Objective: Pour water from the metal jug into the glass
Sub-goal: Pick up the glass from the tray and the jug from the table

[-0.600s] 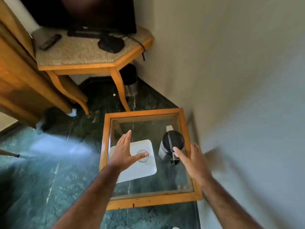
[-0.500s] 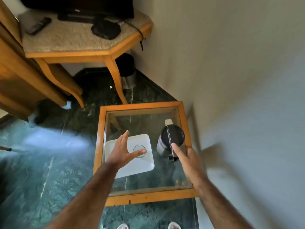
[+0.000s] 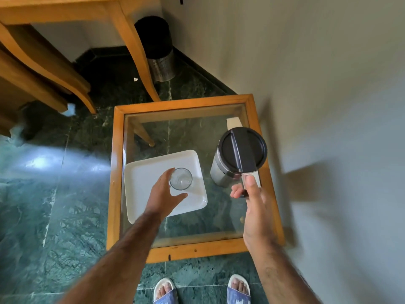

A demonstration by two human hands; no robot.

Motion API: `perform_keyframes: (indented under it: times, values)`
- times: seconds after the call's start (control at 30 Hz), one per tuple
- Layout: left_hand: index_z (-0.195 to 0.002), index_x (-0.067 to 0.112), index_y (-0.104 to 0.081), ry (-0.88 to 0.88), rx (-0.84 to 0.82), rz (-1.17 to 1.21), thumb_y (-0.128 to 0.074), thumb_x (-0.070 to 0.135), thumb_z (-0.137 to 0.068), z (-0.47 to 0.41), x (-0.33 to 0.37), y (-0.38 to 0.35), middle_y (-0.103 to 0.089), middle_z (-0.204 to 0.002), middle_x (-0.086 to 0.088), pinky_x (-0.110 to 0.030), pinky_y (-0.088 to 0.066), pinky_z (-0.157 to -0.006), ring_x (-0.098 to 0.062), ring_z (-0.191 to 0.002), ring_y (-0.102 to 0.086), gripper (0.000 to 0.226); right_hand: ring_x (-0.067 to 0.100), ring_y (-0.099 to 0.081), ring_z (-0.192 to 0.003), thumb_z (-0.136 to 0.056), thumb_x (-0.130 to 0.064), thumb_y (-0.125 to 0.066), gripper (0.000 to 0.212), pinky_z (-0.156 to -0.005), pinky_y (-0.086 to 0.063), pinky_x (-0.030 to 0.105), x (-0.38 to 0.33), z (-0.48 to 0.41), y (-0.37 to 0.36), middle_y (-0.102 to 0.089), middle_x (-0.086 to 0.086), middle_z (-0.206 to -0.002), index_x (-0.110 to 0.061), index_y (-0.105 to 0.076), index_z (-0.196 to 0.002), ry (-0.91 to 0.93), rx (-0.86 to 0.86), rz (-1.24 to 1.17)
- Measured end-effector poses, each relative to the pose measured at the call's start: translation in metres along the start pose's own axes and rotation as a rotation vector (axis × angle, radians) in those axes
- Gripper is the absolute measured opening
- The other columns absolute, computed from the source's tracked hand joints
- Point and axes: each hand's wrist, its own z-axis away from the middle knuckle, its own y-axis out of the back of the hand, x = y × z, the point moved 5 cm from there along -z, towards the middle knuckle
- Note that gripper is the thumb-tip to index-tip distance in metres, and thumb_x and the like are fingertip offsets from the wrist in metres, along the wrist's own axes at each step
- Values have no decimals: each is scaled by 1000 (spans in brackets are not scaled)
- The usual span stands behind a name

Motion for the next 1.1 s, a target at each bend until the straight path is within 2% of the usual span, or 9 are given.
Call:
perform_keyframes:
  times: [0.1, 0.23, 0.4, 0.53, 0.7, 0.77, 0.9, 1.0, 1.1]
  values:
    - [-136, 29, -52, -18, 53, 64, -94, 26, -73, -5, -5, -7, -63, -135, 6, -39, -54, -102, -15, -114, -59, 76, 18, -58, -79, -82, -78, -65, 66, -84, -44, 37, 5, -2, -2, -58, 3, -71, -16, -57, -63, 44, -11, -81]
    - [-132, 33, -51, -11, 76, 140, -94, 29, -72, -11, -7, -13, -62, -125, 13, -29, -53, -93, -17, -109, -60, 74, 12, -50, -74, -77, -83, -67, 66, -69, -33, 30, 10, -9, -2, -50, -2, -69, -21, -51, -60, 41, -85, -105]
    - [-133, 35, -52, -19, 94, 185, -93, 31, -73, -8, -2, -8, -62, -125, 13, -32, -55, -97, -17, -111, -61, 74, 18, -42, -69, -84, -71, -72, 48, -85, -31, 41, 5, -15, 2, -44, -4, -63, -29, -57, -65, 71, -127, -166]
    - [-131, 38, -52, -53, 120, 200, -93, 31, -73, 4, 13, 16, -62, -124, 13, -29, -54, -96, -16, -112, -61, 72, 12, -39, -57, -87, -60, -75, 46, -67, -33, 31, -23, -28, 8, -43, -9, -57, -27, -57, -61, 74, -83, -205]
    - [-129, 33, -56, -115, 132, 220, -94, 24, -73, 22, 55, 68, -65, -125, 7, -37, -56, -101, -18, -115, -61, 68, 15, -38, -56, -87, -52, -73, 51, -65, -30, 36, -55, -9, 15, -40, -5, -52, -23, -51, -52, 69, -128, -160]
    - [-130, 27, -58, -143, 127, 251, -95, 20, -73, 35, 78, 92, -67, -126, 3, -41, -56, -103, -22, -117, -63, 68, 17, -38, -56, -83, -56, -77, 56, -66, -32, 36, -79, 5, 19, -40, -2, -50, -20, -49, -50, 71, -141, -157]
    - [-127, 38, -57, -181, 124, 299, -94, 29, -72, 72, 120, 134, -66, -122, 16, -27, -57, -97, -18, -117, -64, 67, 17, -39, -55, -84, -55, -73, 56, -68, -35, 36, -132, 35, 23, -39, 0, -51, -17, -47, -52, 98, -178, -155]
    - [-125, 37, -60, -198, 98, 370, -95, 34, -67, 108, 150, 163, -69, -122, 16, -39, -56, -104, -18, -118, -65, 68, 16, -38, -50, -82, -55, -72, 61, -63, -36, 33, -186, 57, 26, -37, 2, -47, -14, -43, -48, 133, -167, -155]
    - [-122, 43, -61, -211, 71, 415, -95, 42, -62, 144, 180, 193, -71, -118, 21, -42, -53, -106, -17, -117, -67, 69, 12, -31, -41, -77, -52, -75, 58, -47, -32, 22, -248, 78, 22, -33, -3, -41, -19, -41, -43, 206, -211, -150]
